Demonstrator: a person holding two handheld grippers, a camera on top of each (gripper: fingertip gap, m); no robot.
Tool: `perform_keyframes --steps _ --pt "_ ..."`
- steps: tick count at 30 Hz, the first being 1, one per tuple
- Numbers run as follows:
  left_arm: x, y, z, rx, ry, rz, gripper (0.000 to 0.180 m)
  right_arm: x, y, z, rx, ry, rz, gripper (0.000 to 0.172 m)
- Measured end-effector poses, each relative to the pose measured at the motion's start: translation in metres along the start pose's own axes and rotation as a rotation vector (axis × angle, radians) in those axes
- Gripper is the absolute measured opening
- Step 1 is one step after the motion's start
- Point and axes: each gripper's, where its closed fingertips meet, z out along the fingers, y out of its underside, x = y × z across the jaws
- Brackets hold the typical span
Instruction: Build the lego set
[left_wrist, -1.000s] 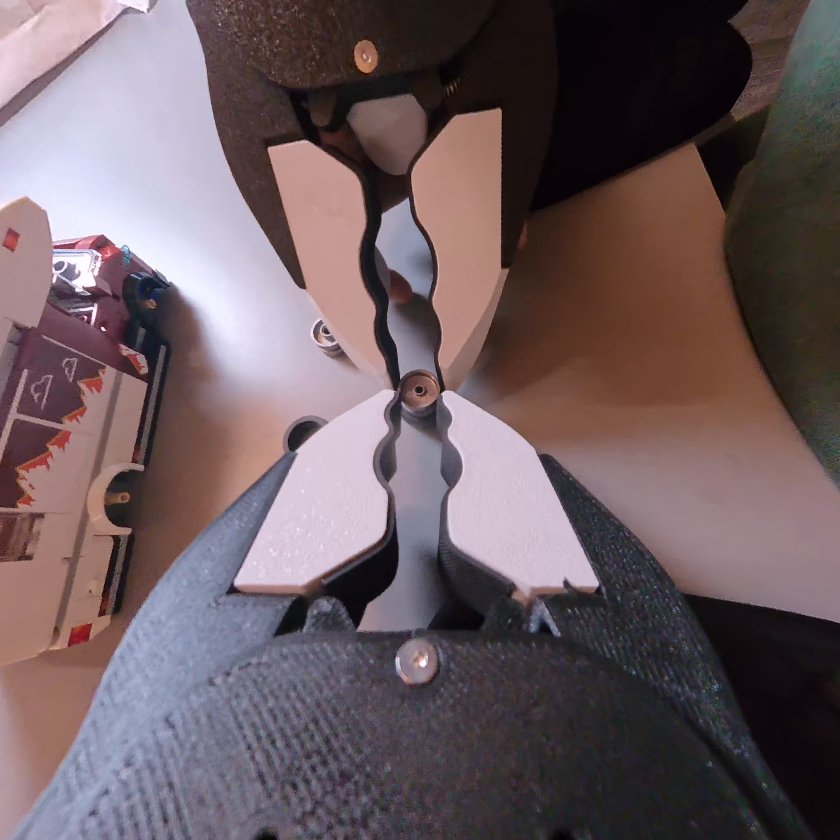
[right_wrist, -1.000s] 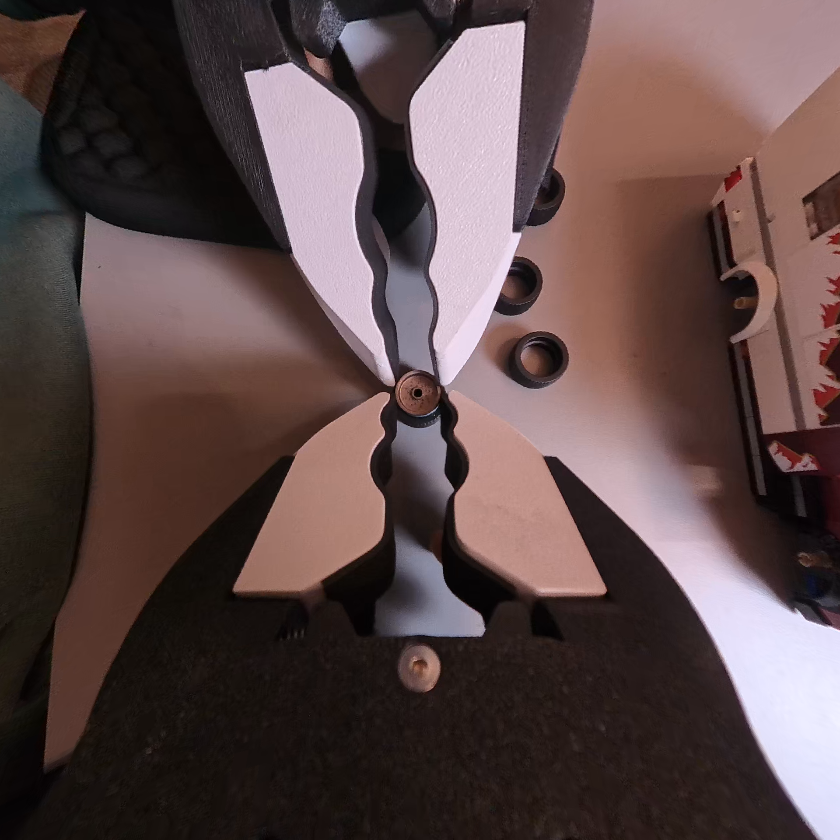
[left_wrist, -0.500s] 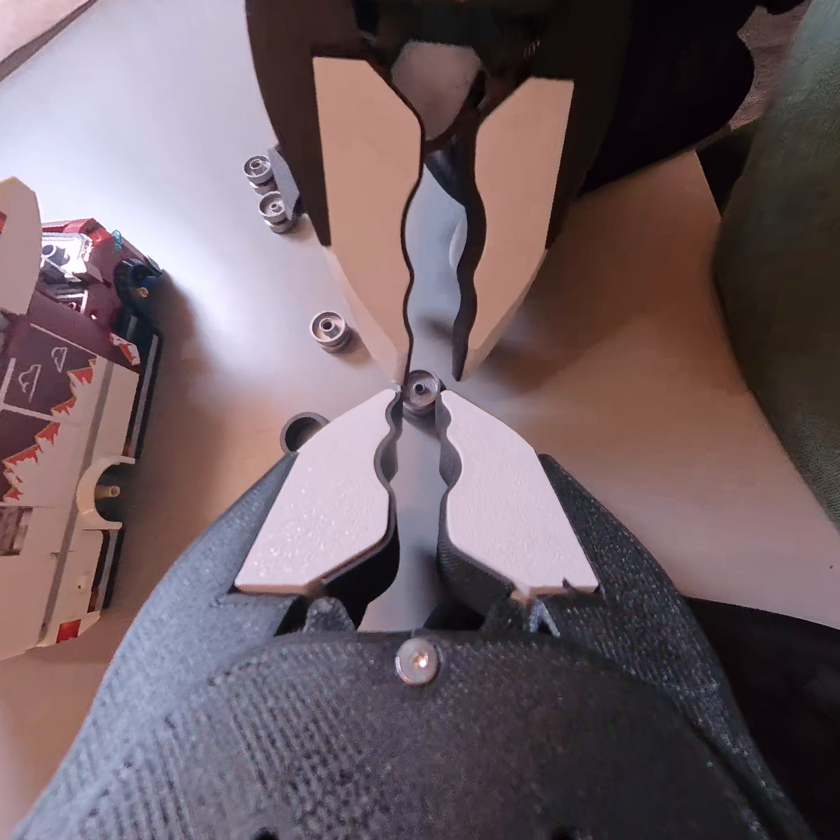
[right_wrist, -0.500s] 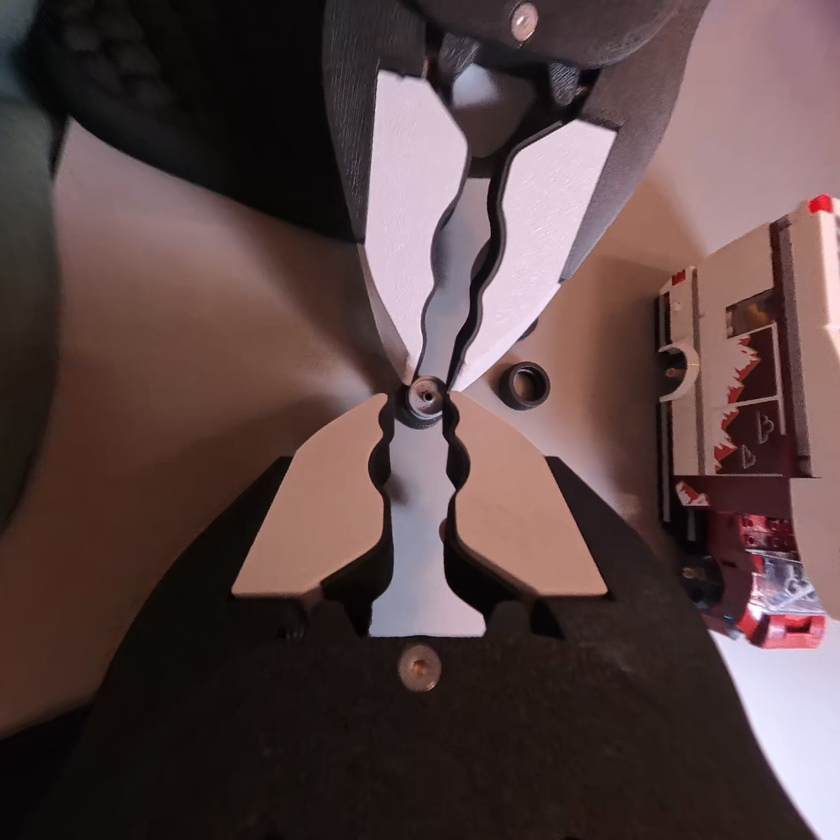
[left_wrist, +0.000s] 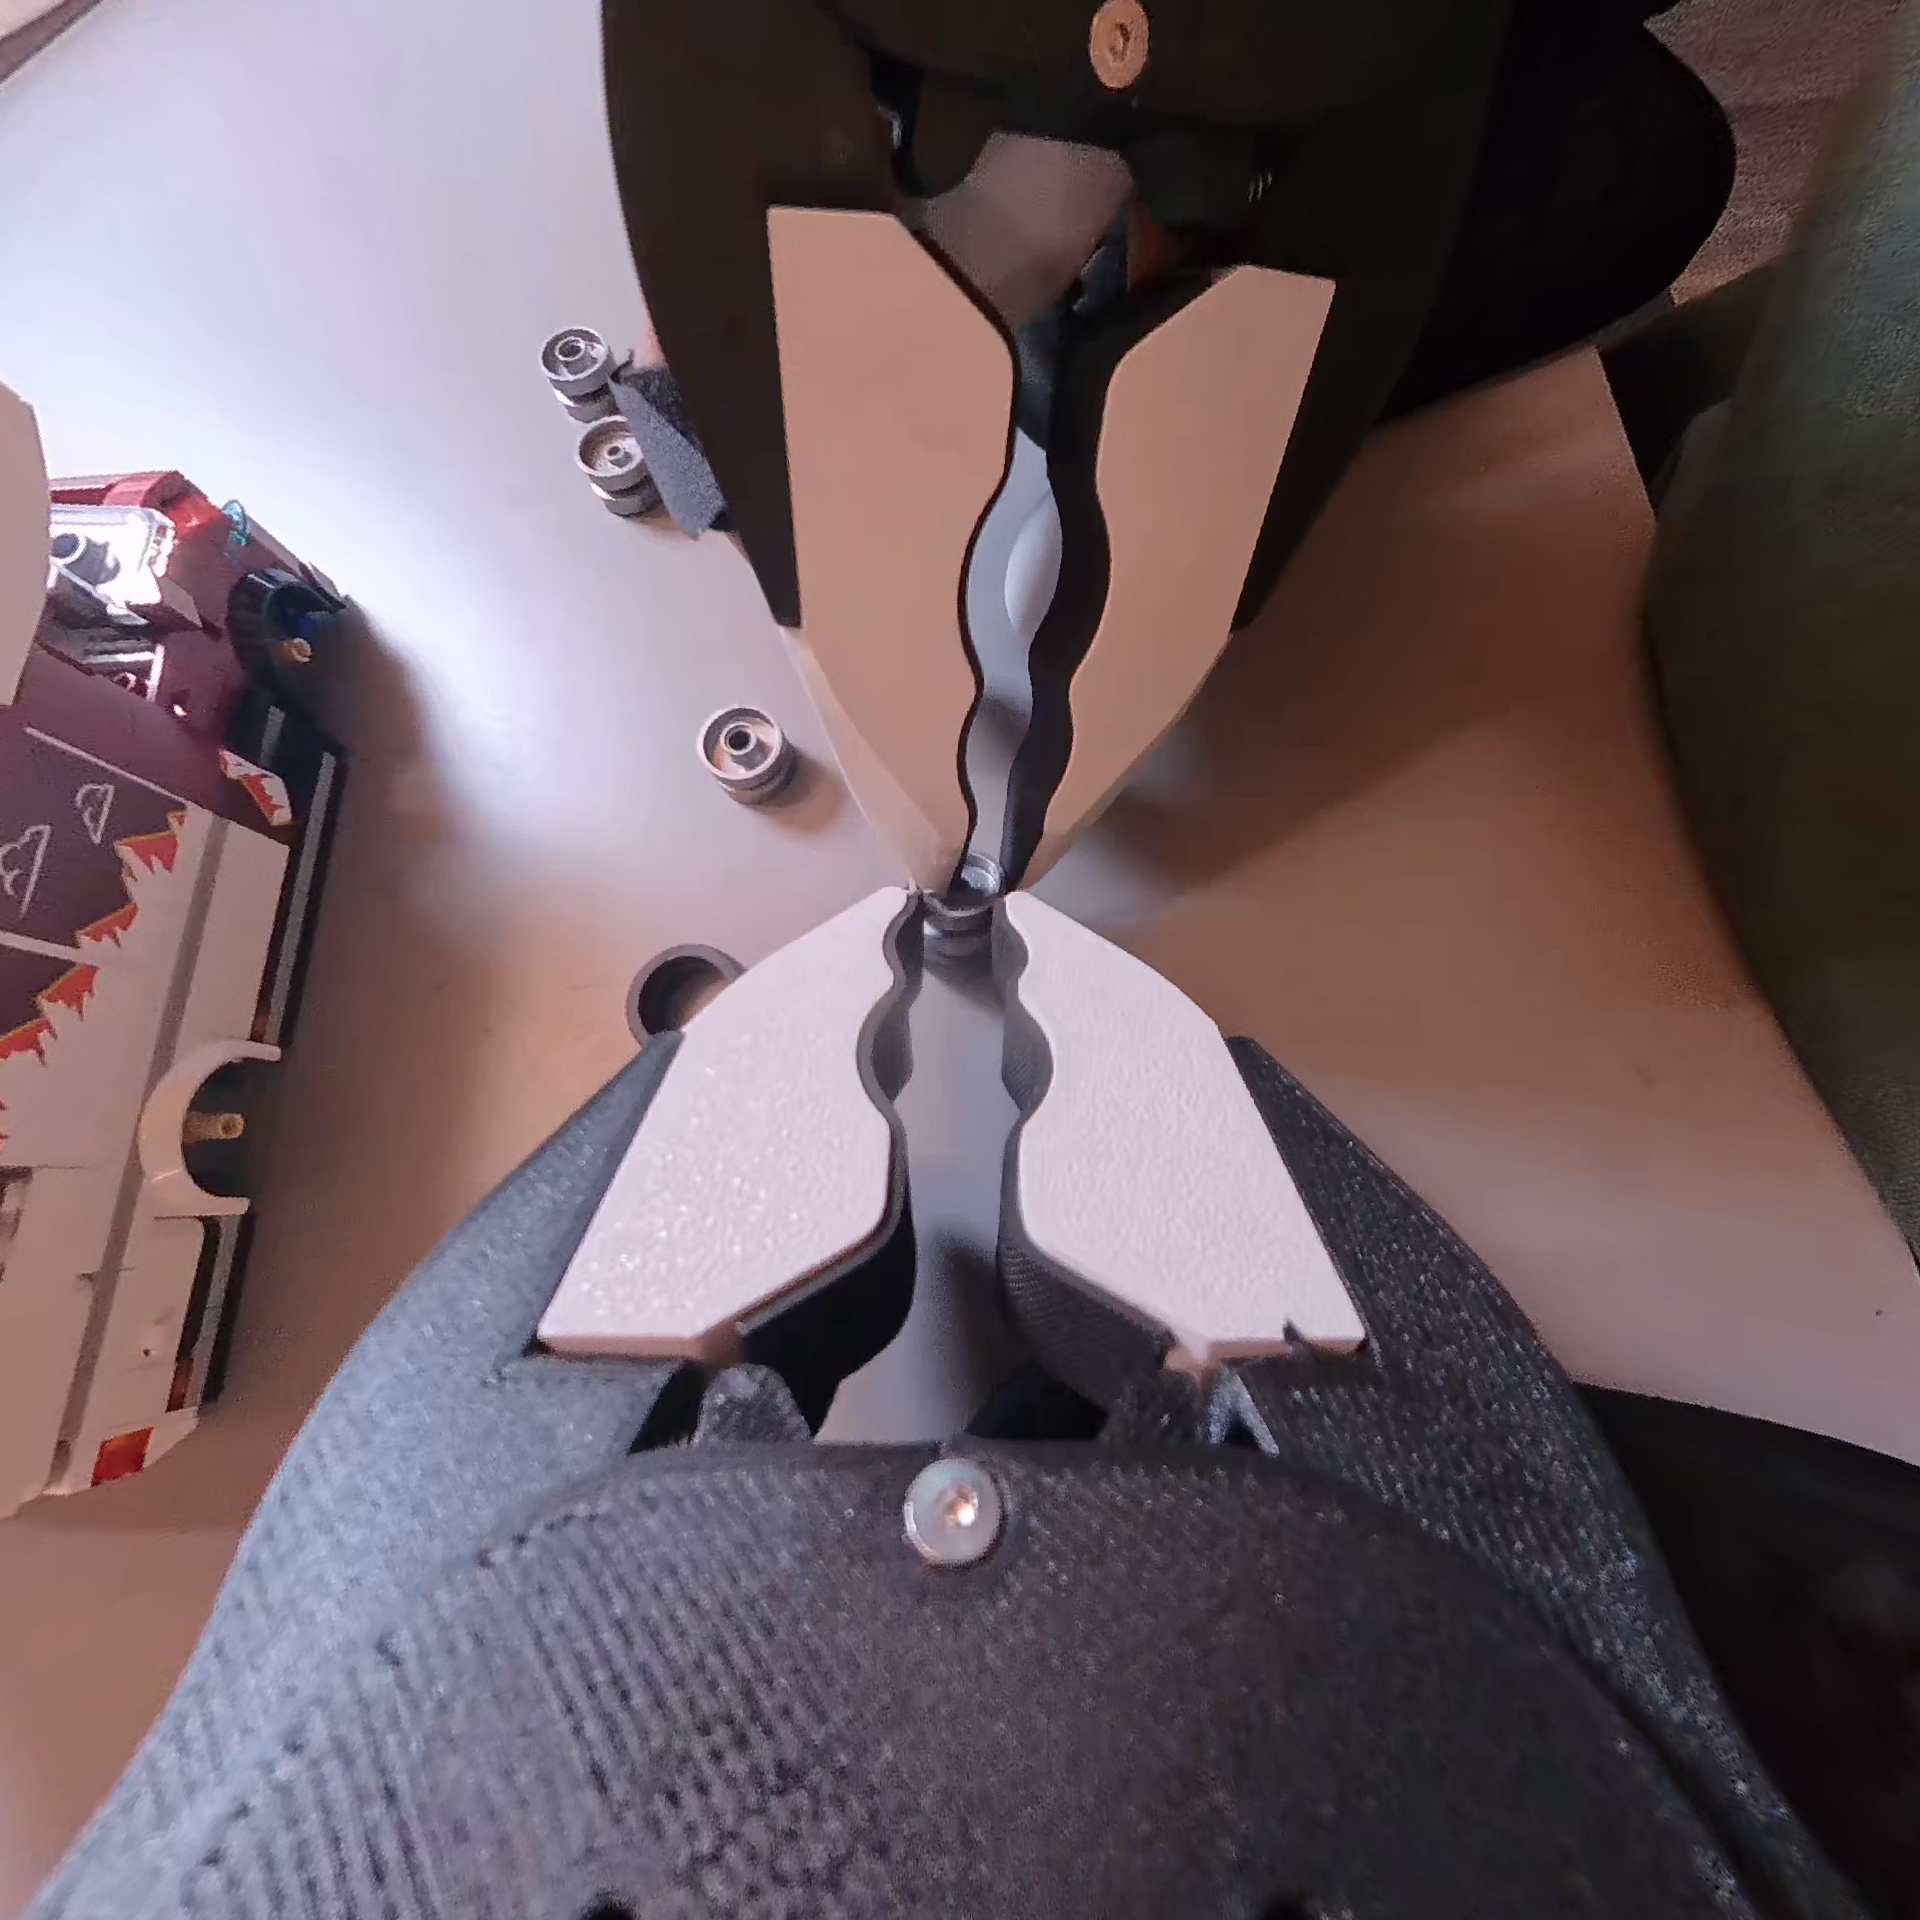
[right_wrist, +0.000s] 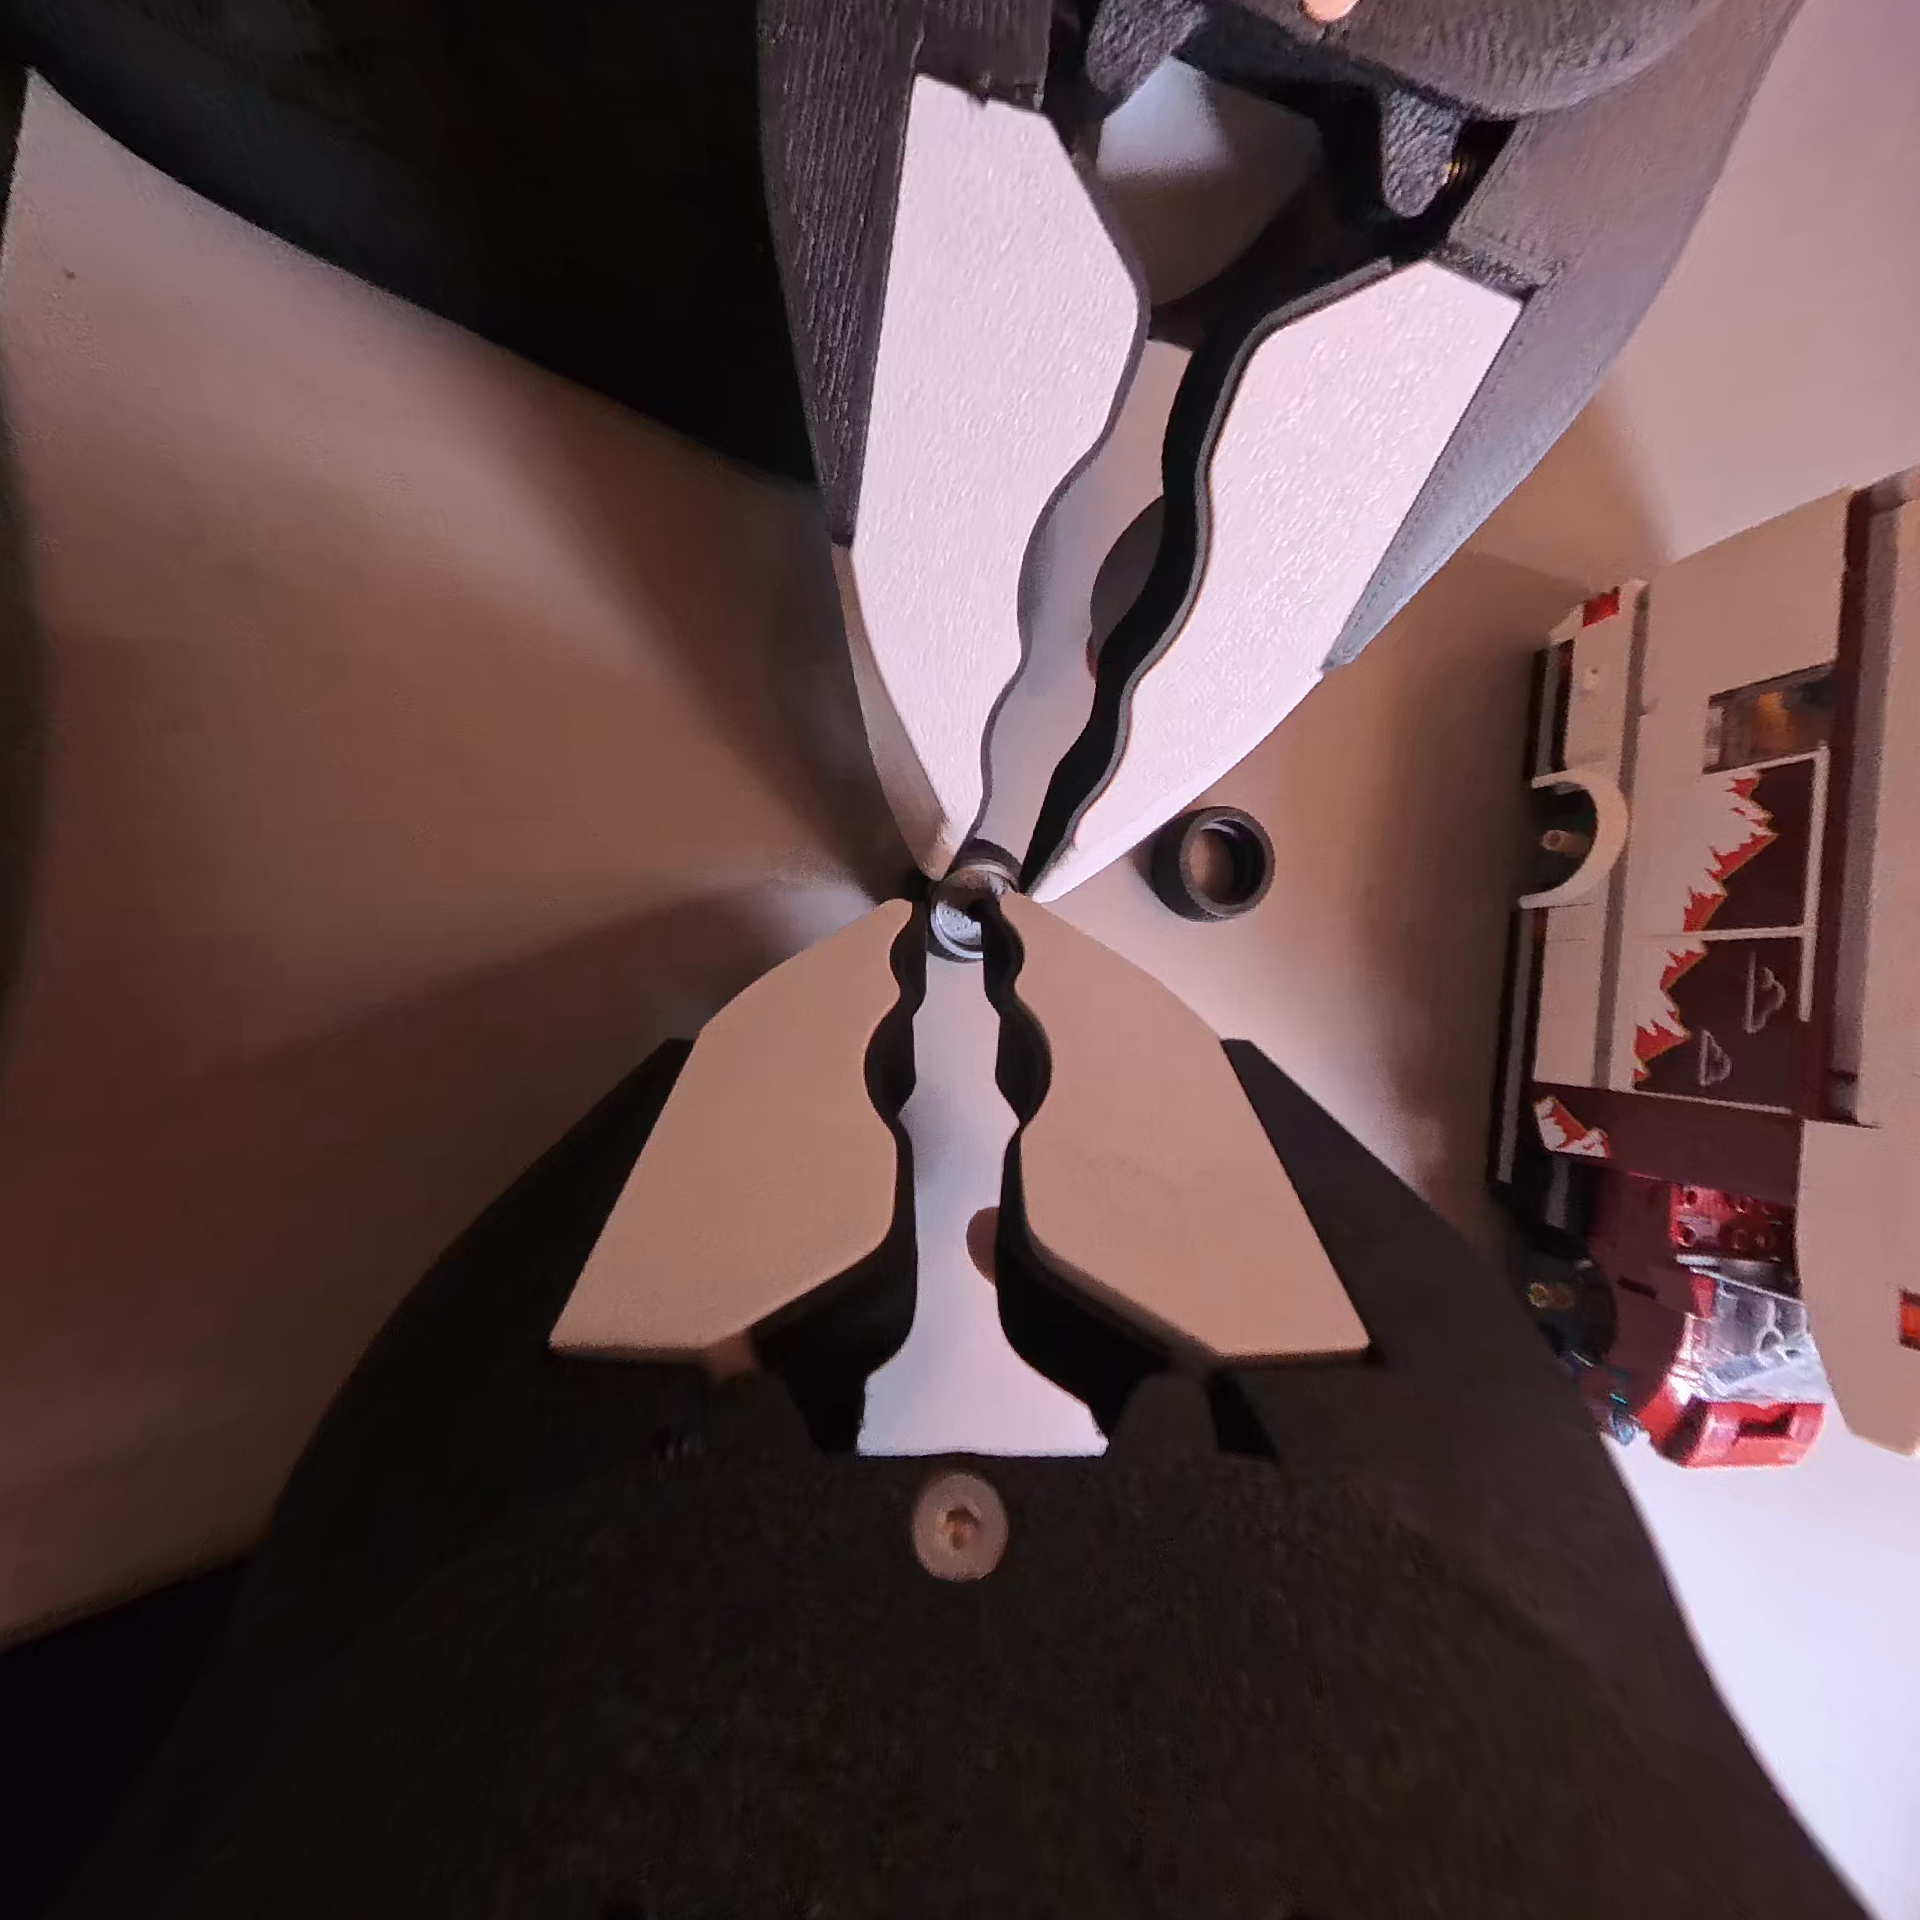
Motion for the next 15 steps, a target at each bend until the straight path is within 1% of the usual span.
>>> perform_keyframes --steps 2,6,7,8,10,13,15 --pt "0.0 0.0 0.0 0.003 -0.004 0.004 0.013 0.0 0.0 0.0 -0.001 -0.007 -0.019 0.009" --pt "0.0 0.0 -0.001 0.004 -0.002 0.003 0.012 -0.001 -0.001 0.0 0.013 -0.036 0.011 0.012" --pt "0.0 0.0 -0.002 0.006 0.002 0.004 0.015 -0.003 -0.001 -0.001 0.021 -0.049 0.022 0.014" --pt "0.0 0.002 -0.003 -0.001 0.0 0.001 0.026 -0.003 -0.002 -0.001 0.035 -0.06 0.033 0.015" --pt "-0.002 0.006 -0.003 -0.016 -0.008 -0.008 0.036 -0.004 -0.003 -0.001 0.065 -0.069 0.052 0.016" --pt "0.0 0.01 0.004 -0.064 -0.013 0.033 0.035 -0.004 -0.004 -0.002 0.088 -0.073 0.061 0.019" --pt "0.0 0.011 0.008 -0.095 -0.025 0.06 0.026 -0.004 -0.003 -0.004 0.098 -0.077 0.065 0.021"
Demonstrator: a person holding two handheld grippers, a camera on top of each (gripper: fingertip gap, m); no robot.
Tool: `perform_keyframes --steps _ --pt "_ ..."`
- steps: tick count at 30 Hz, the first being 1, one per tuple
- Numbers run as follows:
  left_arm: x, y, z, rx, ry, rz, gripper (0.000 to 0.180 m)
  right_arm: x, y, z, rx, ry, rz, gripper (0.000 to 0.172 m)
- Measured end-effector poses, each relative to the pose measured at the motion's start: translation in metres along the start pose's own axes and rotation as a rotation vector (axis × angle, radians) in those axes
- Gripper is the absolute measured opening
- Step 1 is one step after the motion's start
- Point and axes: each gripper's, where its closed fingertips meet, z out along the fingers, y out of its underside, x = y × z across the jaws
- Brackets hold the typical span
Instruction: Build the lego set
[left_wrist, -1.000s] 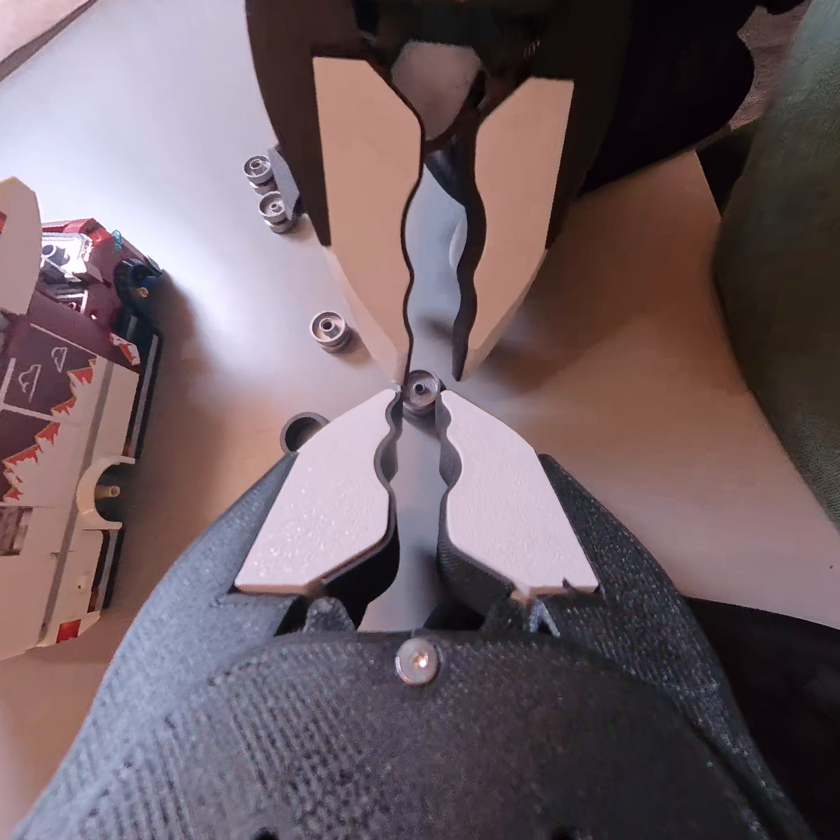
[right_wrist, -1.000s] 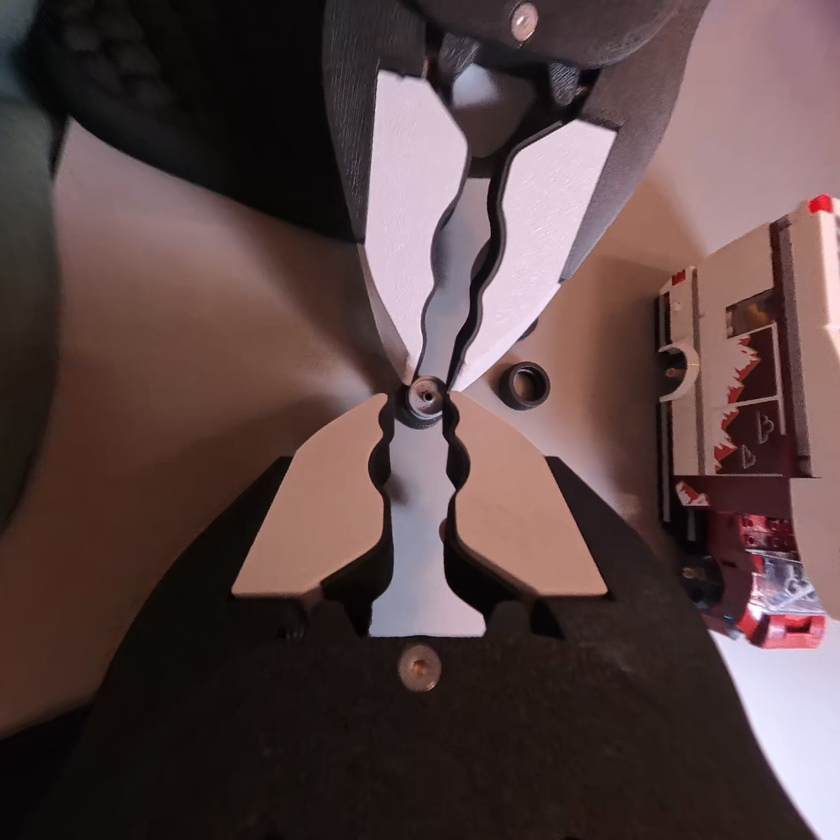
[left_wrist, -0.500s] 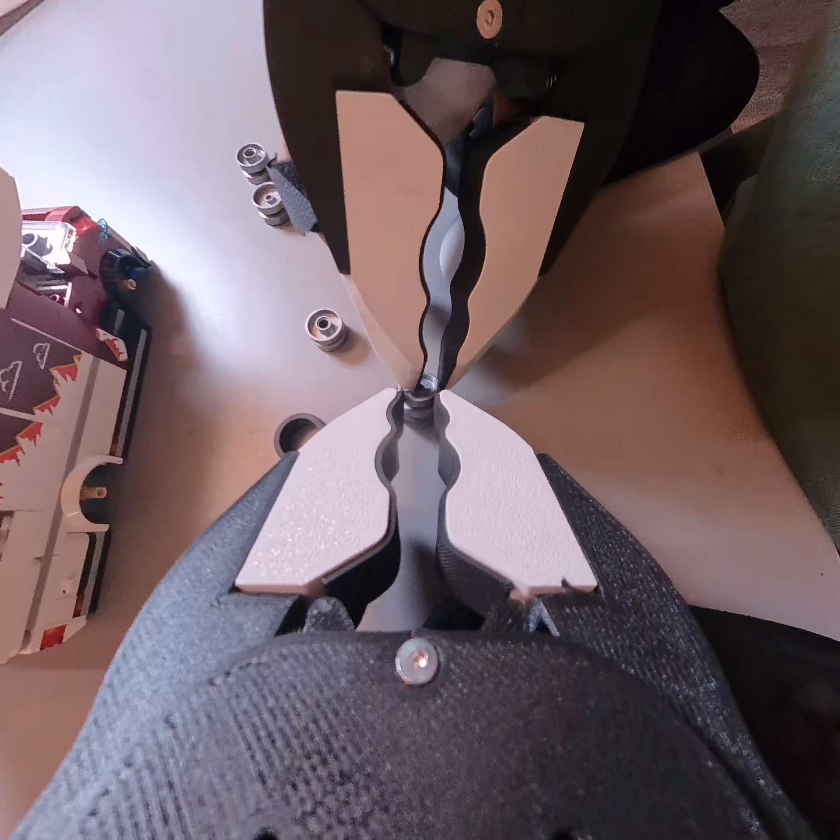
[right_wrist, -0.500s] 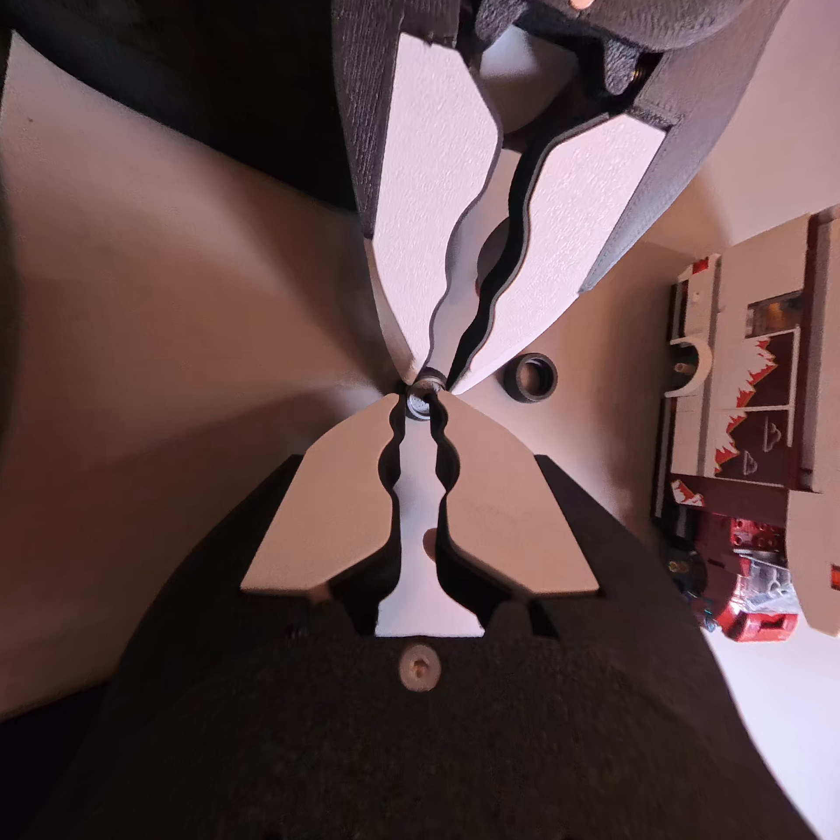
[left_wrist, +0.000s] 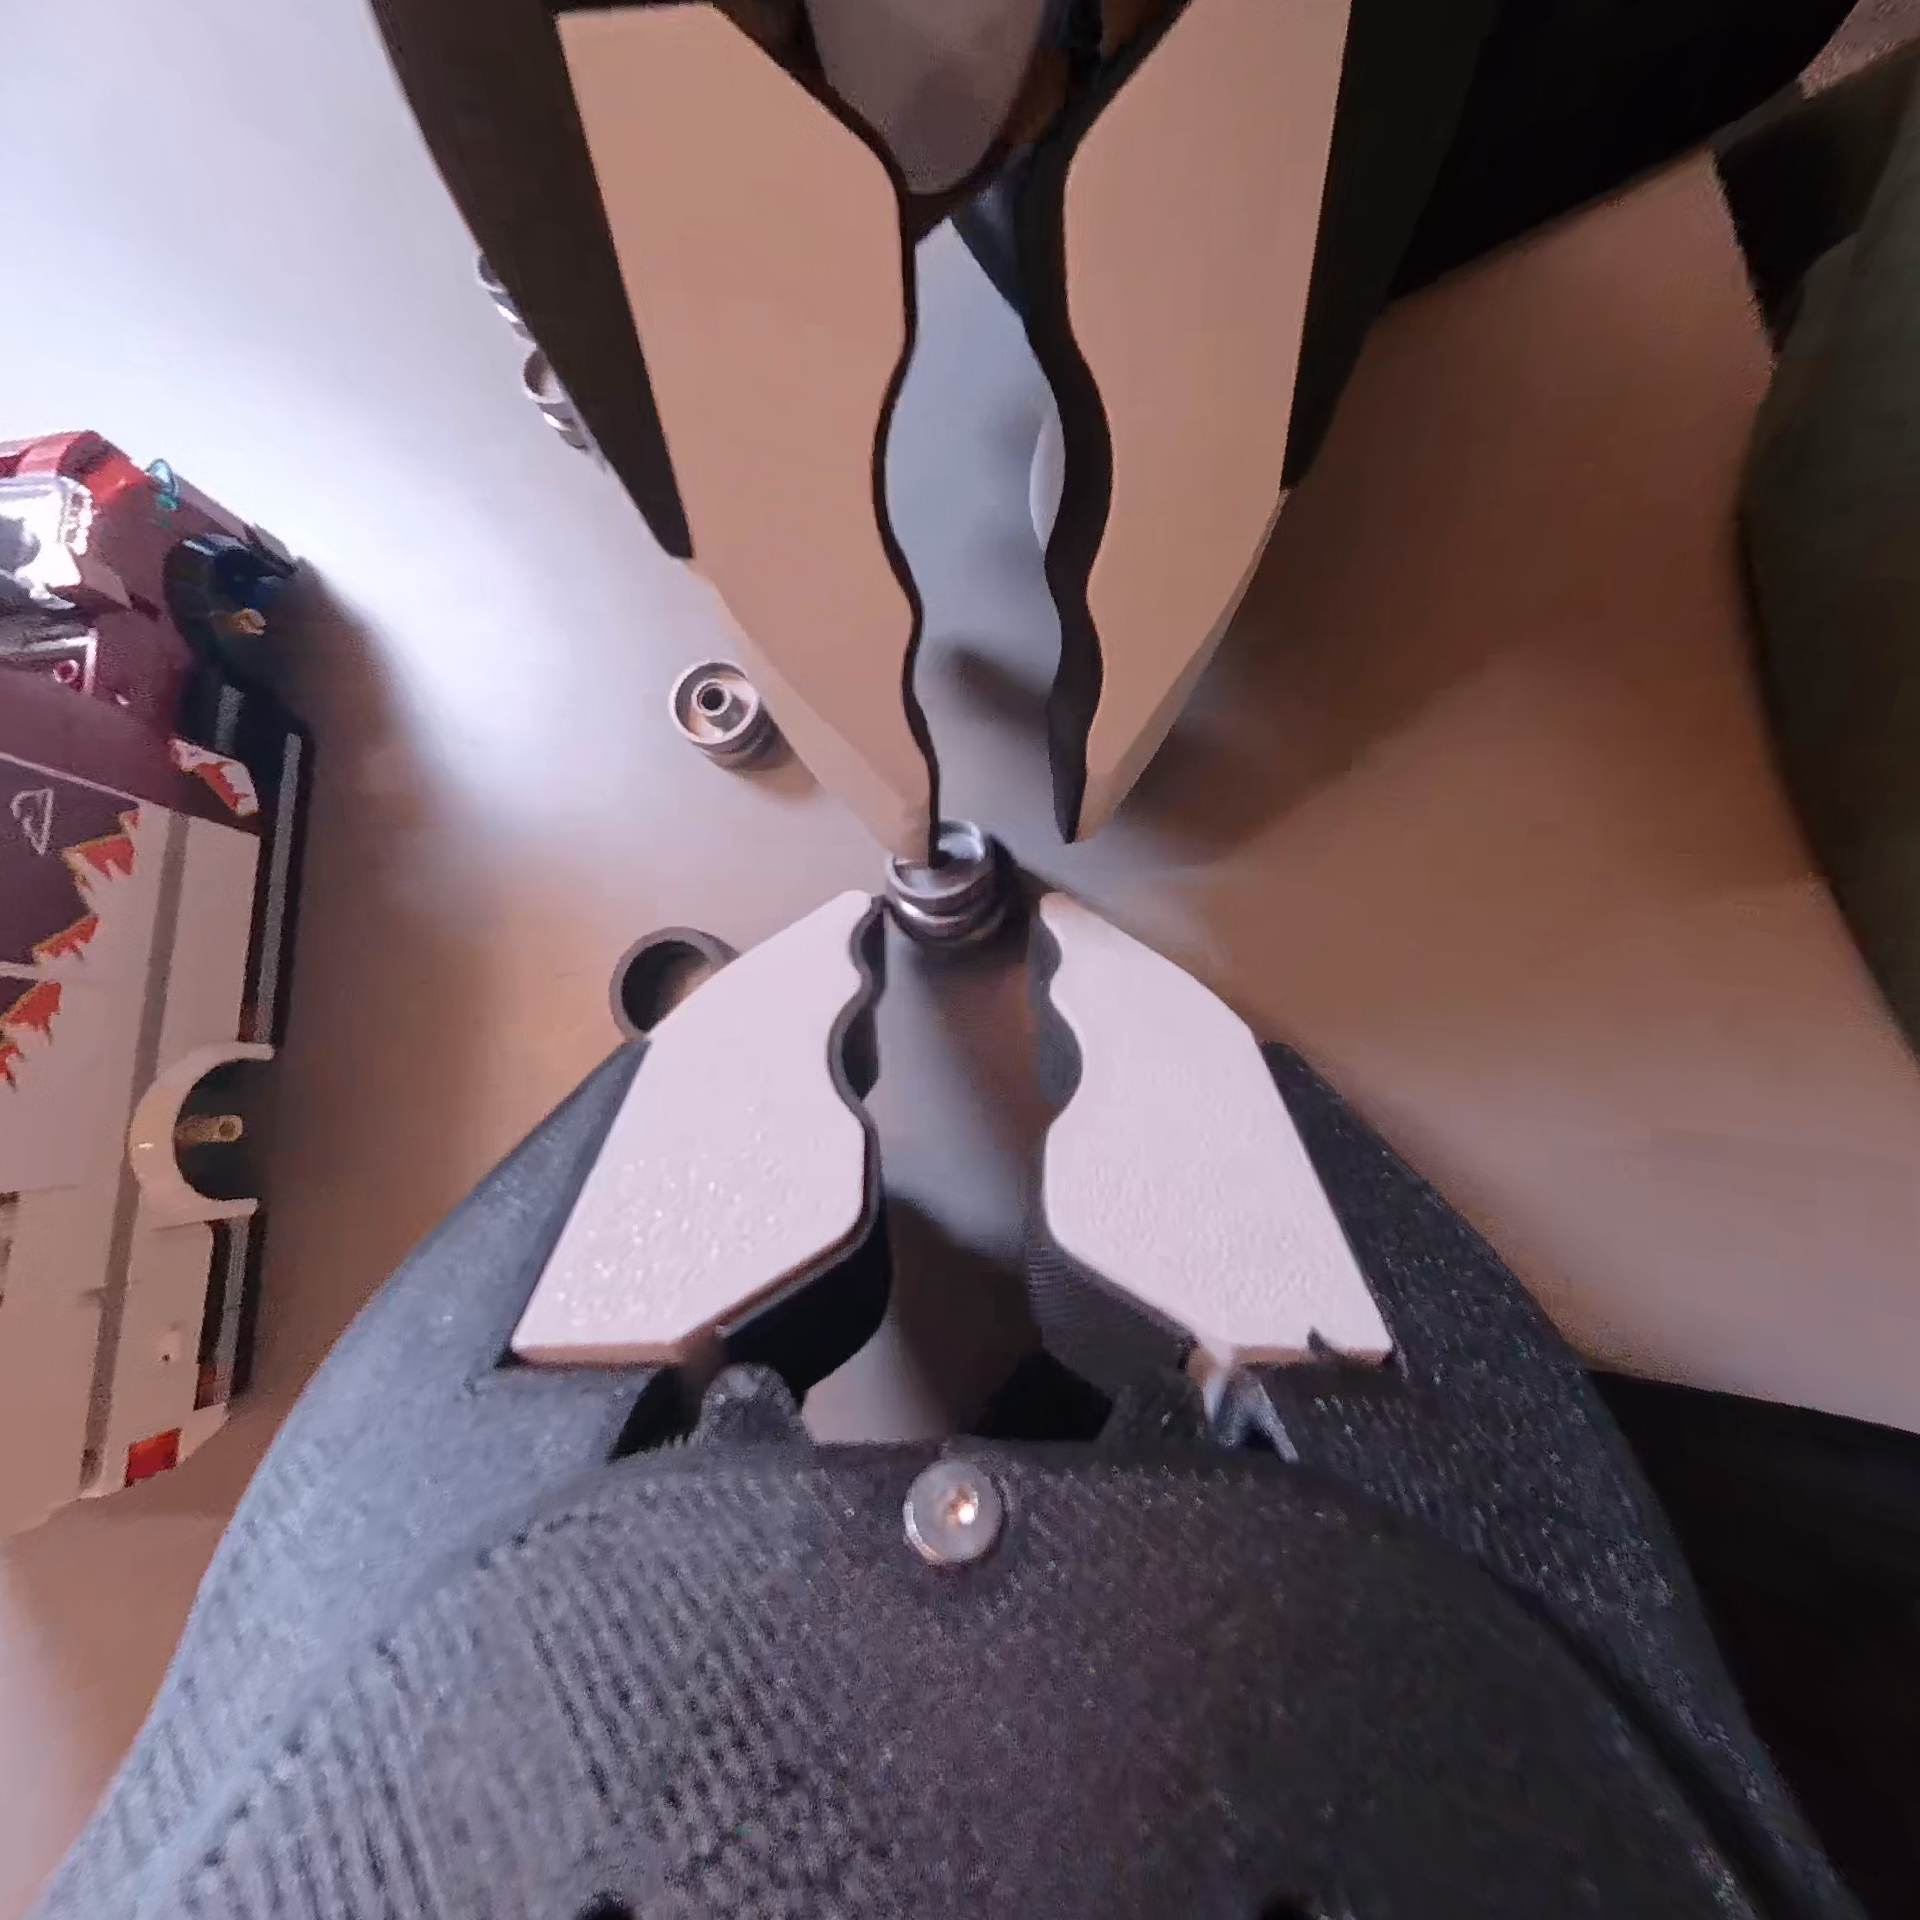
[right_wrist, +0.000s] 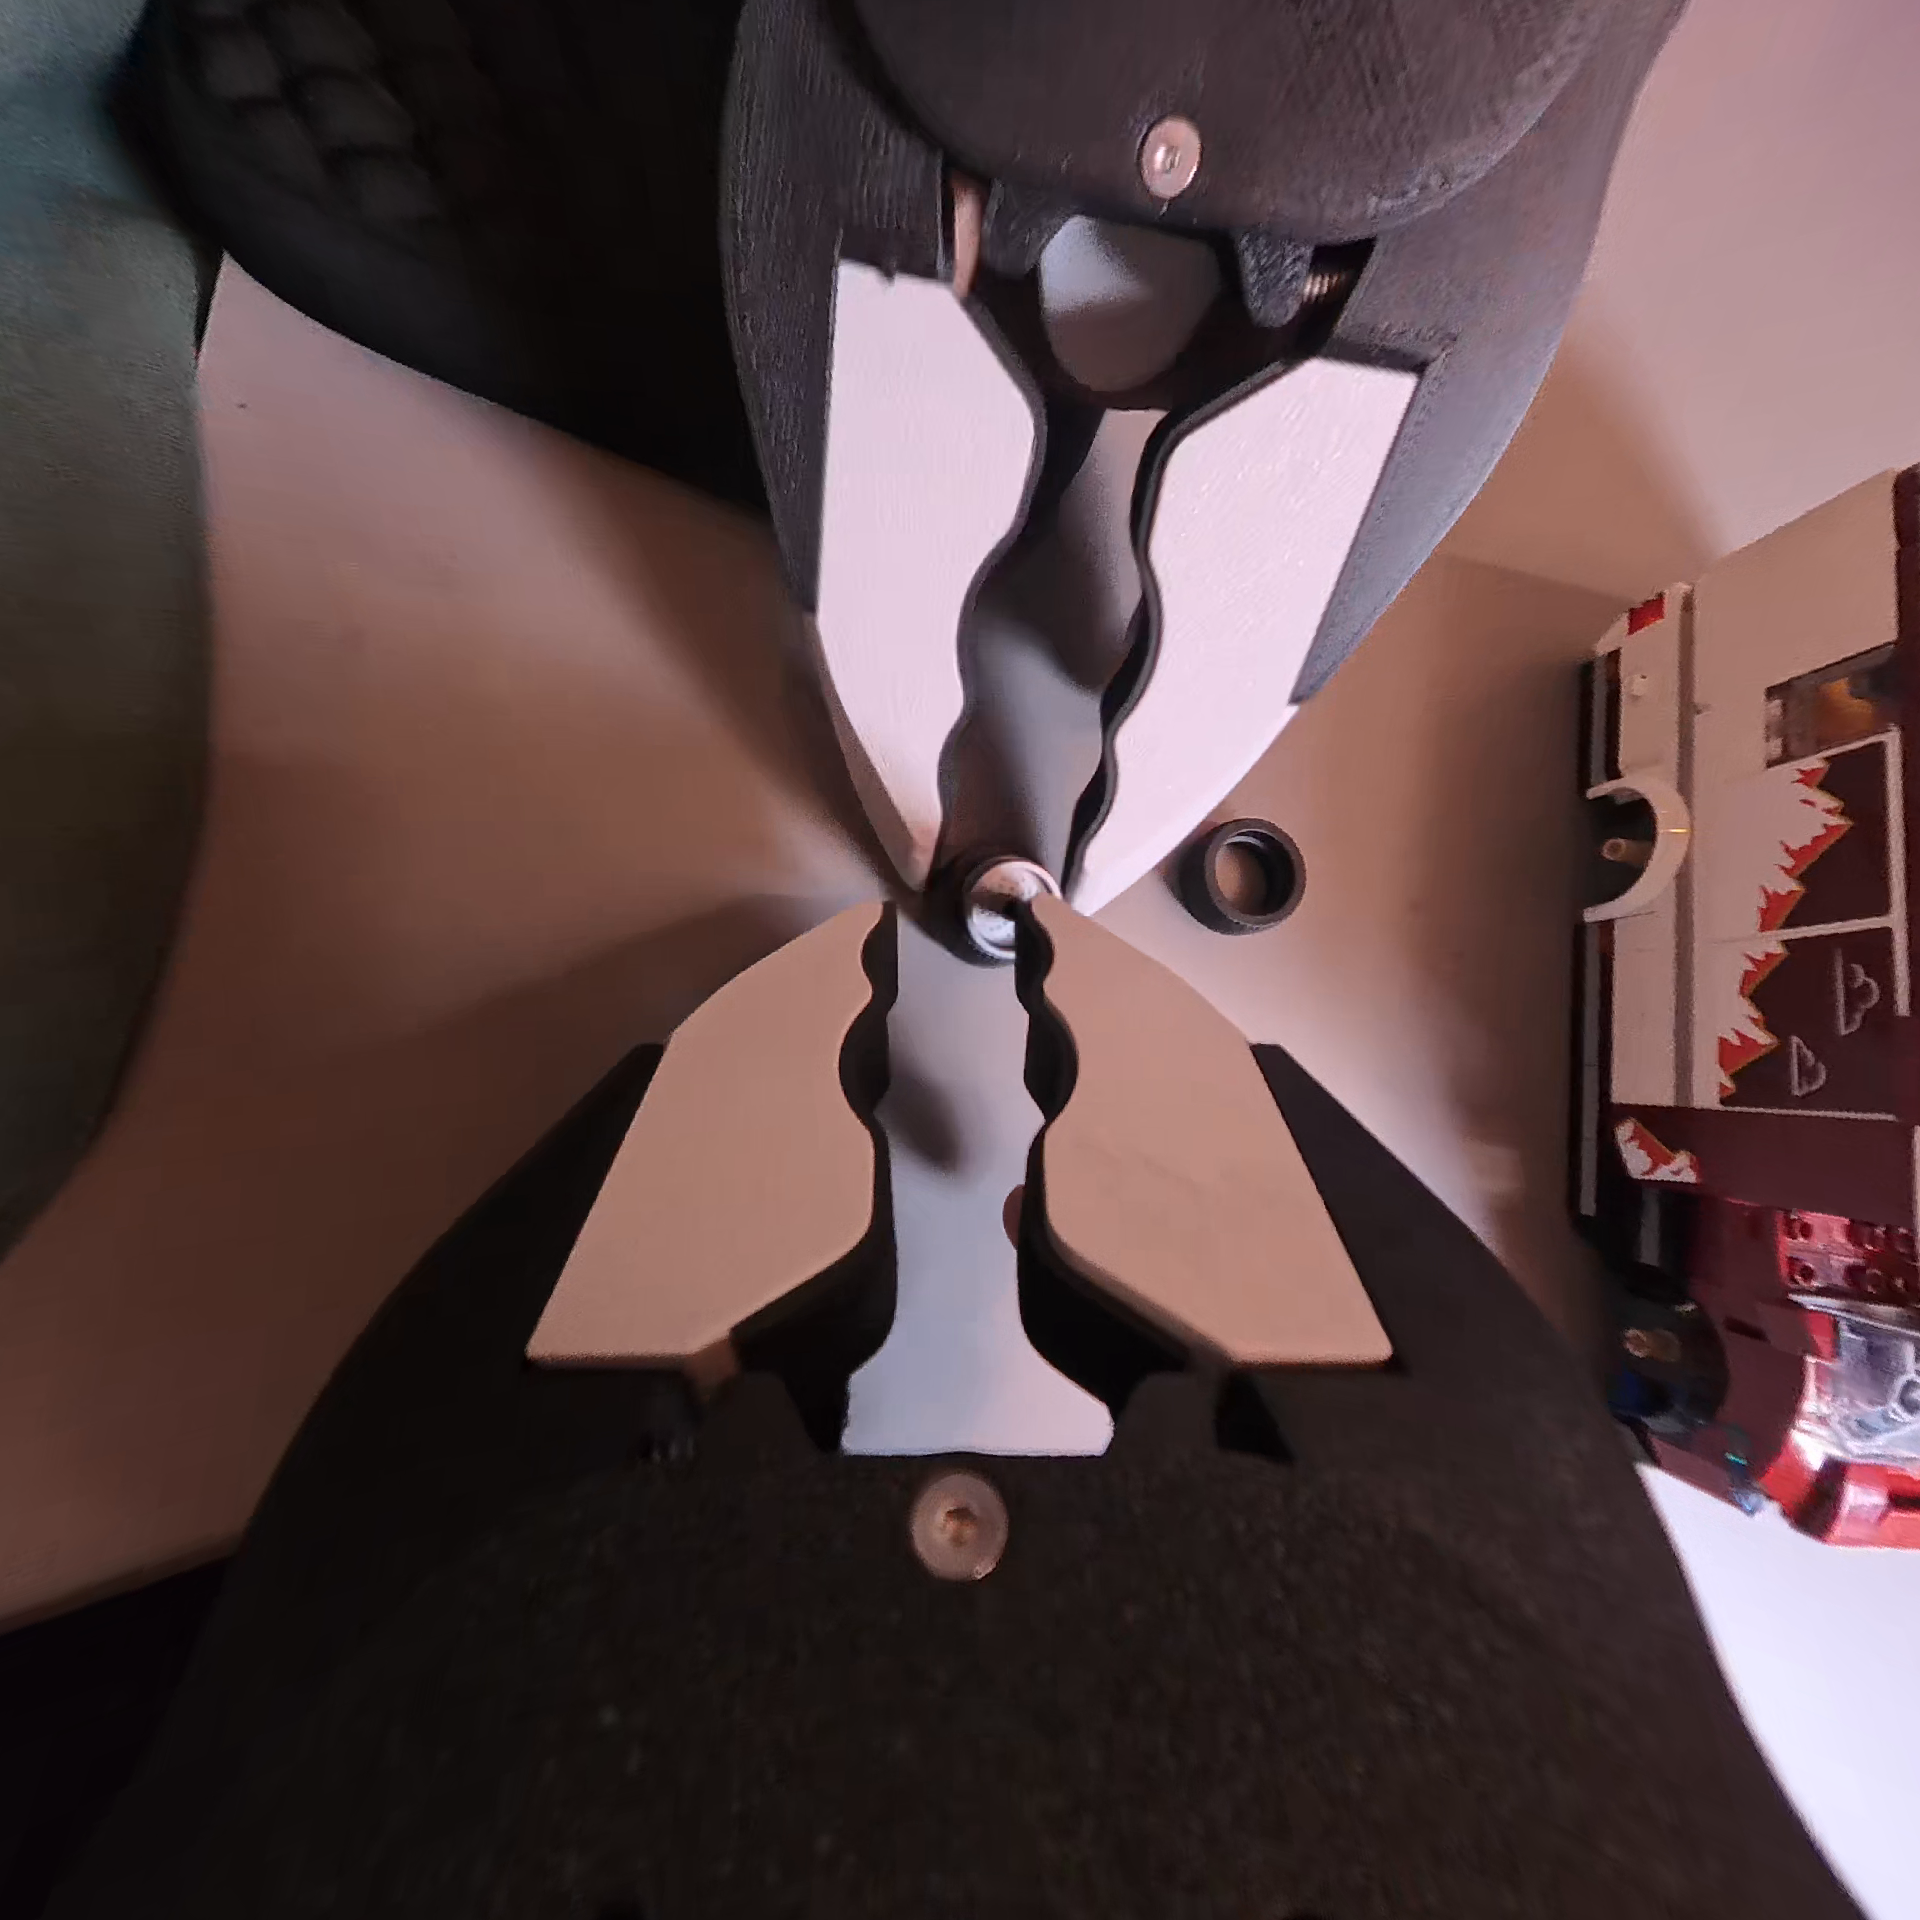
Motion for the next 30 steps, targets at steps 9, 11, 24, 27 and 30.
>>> perform_keyframes --steps 9,11,24,27,30 --pt "-0.001 -0.017 -0.02 0.154 0.106 -0.139 0.024 0.009 -0.02 -0.027 0.221 0.089 -0.041 0.025" --pt "-0.002 -0.024 -0.029 0.195 0.15 -0.196 0.024 0.01 -0.029 -0.036 0.258 0.156 -0.132 0.034" --pt "0.02 -0.054 -0.053 0.332 0.447 -0.408 0.023 -0.001 -0.053 -0.039 0.322 0.346 -0.365 0.021" --pt "0.023 -0.055 -0.055 0.361 0.501 -0.447 0.023 -0.002 -0.055 -0.039 0.367 0.298 -0.292 0.021" --pt "0.022 -0.059 -0.059 0.419 0.557 -0.502 0.023 -0.001 -0.058 -0.042 0.421 0.244 -0.207 0.02"
